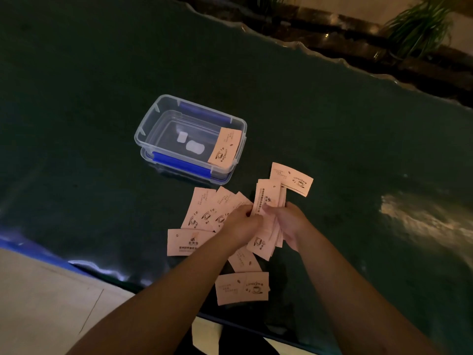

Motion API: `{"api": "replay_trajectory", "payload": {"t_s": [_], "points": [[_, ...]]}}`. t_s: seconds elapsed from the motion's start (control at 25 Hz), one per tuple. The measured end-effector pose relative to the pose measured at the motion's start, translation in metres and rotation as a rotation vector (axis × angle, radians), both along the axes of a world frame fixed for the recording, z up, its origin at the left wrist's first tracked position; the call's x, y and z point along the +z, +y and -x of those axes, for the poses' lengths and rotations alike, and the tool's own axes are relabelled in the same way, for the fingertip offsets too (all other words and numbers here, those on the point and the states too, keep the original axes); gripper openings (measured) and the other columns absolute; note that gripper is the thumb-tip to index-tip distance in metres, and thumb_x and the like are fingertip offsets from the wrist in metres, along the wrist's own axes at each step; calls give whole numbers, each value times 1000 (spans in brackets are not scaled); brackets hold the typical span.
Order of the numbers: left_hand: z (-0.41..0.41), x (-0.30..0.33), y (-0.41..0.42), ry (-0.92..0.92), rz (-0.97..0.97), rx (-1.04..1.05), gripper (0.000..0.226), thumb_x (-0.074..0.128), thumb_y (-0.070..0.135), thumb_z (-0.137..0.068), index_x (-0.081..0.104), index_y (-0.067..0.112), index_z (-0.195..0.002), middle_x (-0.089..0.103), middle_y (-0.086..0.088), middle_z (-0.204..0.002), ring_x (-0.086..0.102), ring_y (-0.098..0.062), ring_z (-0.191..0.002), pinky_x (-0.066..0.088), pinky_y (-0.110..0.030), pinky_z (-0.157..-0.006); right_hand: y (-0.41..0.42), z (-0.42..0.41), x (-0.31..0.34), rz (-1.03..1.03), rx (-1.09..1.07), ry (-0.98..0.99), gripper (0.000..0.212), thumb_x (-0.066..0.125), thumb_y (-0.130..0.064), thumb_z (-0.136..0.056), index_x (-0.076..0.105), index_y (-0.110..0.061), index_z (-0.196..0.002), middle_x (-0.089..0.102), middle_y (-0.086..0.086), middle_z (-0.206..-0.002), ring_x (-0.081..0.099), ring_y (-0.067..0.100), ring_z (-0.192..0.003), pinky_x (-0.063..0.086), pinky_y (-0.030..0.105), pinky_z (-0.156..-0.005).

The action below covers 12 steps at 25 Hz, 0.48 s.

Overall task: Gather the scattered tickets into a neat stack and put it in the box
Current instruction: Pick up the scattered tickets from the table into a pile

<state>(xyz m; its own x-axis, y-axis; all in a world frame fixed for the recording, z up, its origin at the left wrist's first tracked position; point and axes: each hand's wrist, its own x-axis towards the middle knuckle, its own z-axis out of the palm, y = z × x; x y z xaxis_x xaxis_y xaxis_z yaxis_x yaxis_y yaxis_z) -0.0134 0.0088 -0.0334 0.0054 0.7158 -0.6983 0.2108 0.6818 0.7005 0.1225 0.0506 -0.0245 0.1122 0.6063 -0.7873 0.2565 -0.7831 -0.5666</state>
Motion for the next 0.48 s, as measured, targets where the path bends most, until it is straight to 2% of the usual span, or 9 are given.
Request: {"api": "replay_trajectory", "payload": {"t_s": [0.08,0.16,0.24,0.32,0.4,0.48], "points": [[12,-1,-3,40,-71,-10,39,58,30,-100,56,31,-139,65,10,-118,67,-8,-94,61,-34,-78,-3,-1,-1,-3,-66,56,40,71,-25,-102,63,-25,-141,76,9,-128,78,32,-104,63,58,-93],[31,-4,-6,160,-153,6,35,61,34,-100,59,32,-134,62,7,-130,63,-10,-105,58,-32,-84,-6,-3,-1,-5,-179,155,29,67,-22,-104,68,-28,-133,79,7,-121,78,30,-103,63,55,-83],[55,-9,-11,435,-229,-53,40,63,34,-97,58,30,-137,58,4,-139,54,-15,-121,50,-31,-94,-10,-1,1,5,-288,253,17,67,-20,-105,71,-32,-117,81,6,-115,78,29,-102,62,52,-75],[79,-15,-17,650,-224,-76,51,65,34,-94,52,25,-143,53,-2,-142,46,-22,-129,44,-40,-104,-15,5,0,25,-329,331,17,66,-18,-104,70,-34,-107,81,7,-115,78,30,-105,63,56,-81],[97,-21,-19,676,-132,-23,54,63,34,-95,50,18,-145,51,-8,-137,47,-25,-126,43,-43,-105,-19,16,-1,57,-327,372,17,65,-17,-104,69,-33,-108,80,9,-118,78,31,-107,63,58,-87],[108,-22,-15,619,-49,31,41,57,34,-97,57,16,-134,54,-6,-123,54,-22,-113,51,-43,-100,-22,29,-2,86,-301,378,16,66,-16,-104,68,-31,-111,80,10,-120,79,32,-107,64,58,-92]]}}
